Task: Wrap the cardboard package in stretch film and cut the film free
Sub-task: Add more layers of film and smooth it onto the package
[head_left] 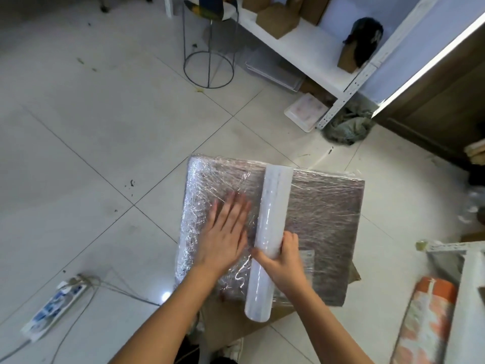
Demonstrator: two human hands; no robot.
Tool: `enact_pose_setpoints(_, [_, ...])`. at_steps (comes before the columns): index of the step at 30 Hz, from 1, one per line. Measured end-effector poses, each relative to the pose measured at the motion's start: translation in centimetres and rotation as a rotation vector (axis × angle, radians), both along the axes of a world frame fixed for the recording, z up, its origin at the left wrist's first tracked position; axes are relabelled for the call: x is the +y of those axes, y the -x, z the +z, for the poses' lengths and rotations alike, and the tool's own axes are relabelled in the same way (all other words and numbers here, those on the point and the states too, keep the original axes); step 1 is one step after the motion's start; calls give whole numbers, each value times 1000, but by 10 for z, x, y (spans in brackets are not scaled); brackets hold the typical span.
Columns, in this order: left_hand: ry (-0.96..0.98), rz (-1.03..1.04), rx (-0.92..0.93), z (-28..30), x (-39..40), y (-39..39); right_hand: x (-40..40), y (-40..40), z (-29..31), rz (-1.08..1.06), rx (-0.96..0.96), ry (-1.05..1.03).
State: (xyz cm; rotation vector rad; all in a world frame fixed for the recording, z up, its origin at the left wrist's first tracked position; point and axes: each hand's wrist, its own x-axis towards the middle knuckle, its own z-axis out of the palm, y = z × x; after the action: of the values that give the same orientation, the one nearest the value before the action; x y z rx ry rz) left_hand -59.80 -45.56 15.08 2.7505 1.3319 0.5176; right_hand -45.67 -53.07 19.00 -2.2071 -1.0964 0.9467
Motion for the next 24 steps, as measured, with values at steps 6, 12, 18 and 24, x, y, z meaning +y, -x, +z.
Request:
enact_pose_setpoints(6, [12, 16, 59, -14, 12, -4, 1, 7, 5, 34, -62, 27])
enact_pose_setpoints(12, [45, 14, 37, -16, 13, -2, -4, 27, 23, -134, 68, -53])
enact_pose_setpoints(18, [34, 24, 50, -11, 7, -1, -5, 7, 26, -107, 139, -115])
enact_pose_setpoints(24, [22, 31, 73, -12, 1, 0, -12, 2, 14, -332, -170, -4])
